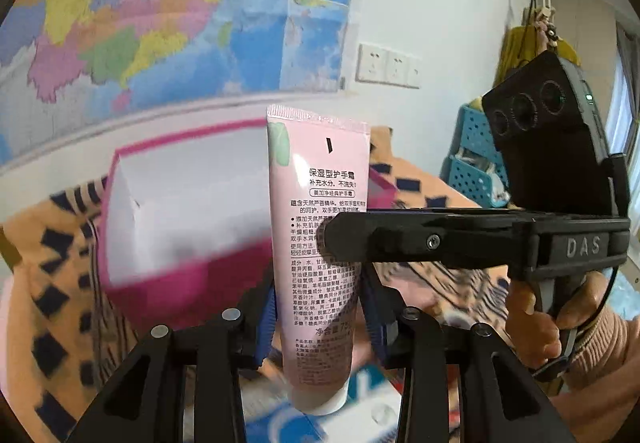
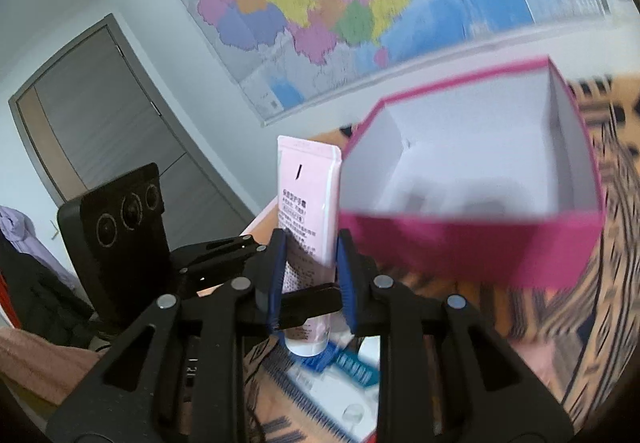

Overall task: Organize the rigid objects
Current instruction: 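Lift the pink tube with the left gripper and carry it over the pink box, then open the left gripper to drop the pink tube into the box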

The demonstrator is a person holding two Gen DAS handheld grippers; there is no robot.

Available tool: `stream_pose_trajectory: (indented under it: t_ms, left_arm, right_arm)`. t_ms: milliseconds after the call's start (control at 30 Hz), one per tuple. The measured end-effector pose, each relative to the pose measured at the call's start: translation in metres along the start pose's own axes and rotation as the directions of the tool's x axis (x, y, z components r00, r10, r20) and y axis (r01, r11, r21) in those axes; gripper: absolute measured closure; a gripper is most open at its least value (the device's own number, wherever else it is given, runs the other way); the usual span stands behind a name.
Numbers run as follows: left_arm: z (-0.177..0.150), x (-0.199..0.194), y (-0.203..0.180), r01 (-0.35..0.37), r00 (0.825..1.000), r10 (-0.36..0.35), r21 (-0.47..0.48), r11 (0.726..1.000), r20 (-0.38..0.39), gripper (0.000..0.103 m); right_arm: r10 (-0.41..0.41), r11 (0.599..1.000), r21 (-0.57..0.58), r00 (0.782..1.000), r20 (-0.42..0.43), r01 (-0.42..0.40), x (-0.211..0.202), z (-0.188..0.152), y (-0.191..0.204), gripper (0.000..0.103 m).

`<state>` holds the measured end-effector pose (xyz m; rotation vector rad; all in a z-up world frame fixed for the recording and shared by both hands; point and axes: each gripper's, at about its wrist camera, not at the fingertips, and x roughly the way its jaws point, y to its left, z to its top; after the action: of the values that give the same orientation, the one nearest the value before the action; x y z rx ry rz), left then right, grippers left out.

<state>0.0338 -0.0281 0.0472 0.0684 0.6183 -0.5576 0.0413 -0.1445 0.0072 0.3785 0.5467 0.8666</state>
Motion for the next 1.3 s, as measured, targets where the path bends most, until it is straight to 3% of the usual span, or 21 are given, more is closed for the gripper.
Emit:
stream_pose_trajectory:
  t_ms: [200, 400, 633, 767, 833, 867, 933, 1100, 1200, 1300]
  left_arm:
    - [0.034, 0.019, 0.024, -0.090, 0.996, 0.091, 0.023, 0.996, -0.003, 0.063]
    - [0.054, 0.042, 0.043, -0.140, 0.989, 0.142, 0.051, 0.989, -0.040, 0.061]
    - [0.065, 0.066, 0.051, -0.166, 0.980, 0.175, 0.093, 0.982, -0.094, 0.055]
    - [0.068, 0.082, 0.058, -0.179, 0.972, 0.192, 0.103, 0.978, -0.138, 0.048]
    - [0.068, 0.089, 0.059, -0.224, 0.959, 0.242, 0.131, 0.966, -0.146, 0.047]
    - [0.067, 0.094, 0.058, -0.275, 0.943, 0.298, 0.160, 0.948, -0.147, 0.047]
    - [0.064, 0.098, 0.060, -0.315, 0.927, 0.343, 0.179, 0.932, -0.154, 0.046]
    - [0.057, 0.091, 0.070, -0.366, 0.916, 0.380, 0.124, 0.922, -0.129, 0.046]
    - [0.054, 0.067, 0.071, -0.366, 0.927, 0.370, 0.065, 0.928, -0.066, 0.045]
    - [0.050, 0.038, 0.063, -0.288, 0.958, 0.287, 0.033, 0.957, 0.008, 0.043]
  right_arm:
    - [-0.011, 1.000, -0.003, 1.000, 0.018, 0.011, 0.022, 0.044, -0.018, 0.076]
    - [-0.009, 0.998, 0.070, 1.000, 0.021, 0.007, 0.046, 0.069, -0.044, 0.076]
    - [0.001, 0.985, 0.175, 1.000, 0.021, -0.004, 0.064, 0.075, -0.073, 0.075]
    - [-0.043, 0.973, 0.225, 0.999, -0.015, 0.045, 0.075, 0.076, -0.087, 0.071]
    - [-0.083, 0.970, 0.226, 0.996, -0.031, 0.088, 0.077, 0.074, -0.090, 0.071]
    - [-0.107, 0.969, 0.221, 0.993, -0.042, 0.114, 0.077, 0.072, -0.090, 0.071]
    - [-0.147, 0.964, 0.216, 0.988, -0.049, 0.154, 0.074, 0.068, -0.092, 0.071]
    - [-0.176, 0.968, 0.177, 0.984, -0.039, 0.180, 0.057, 0.057, -0.088, 0.071]
    - [-0.162, 0.976, 0.142, 0.986, -0.034, 0.165, 0.040, 0.047, -0.078, 0.069]
    - [-0.140, 0.984, 0.103, 0.990, -0.025, 0.142, 0.018, 0.032, -0.064, 0.064]
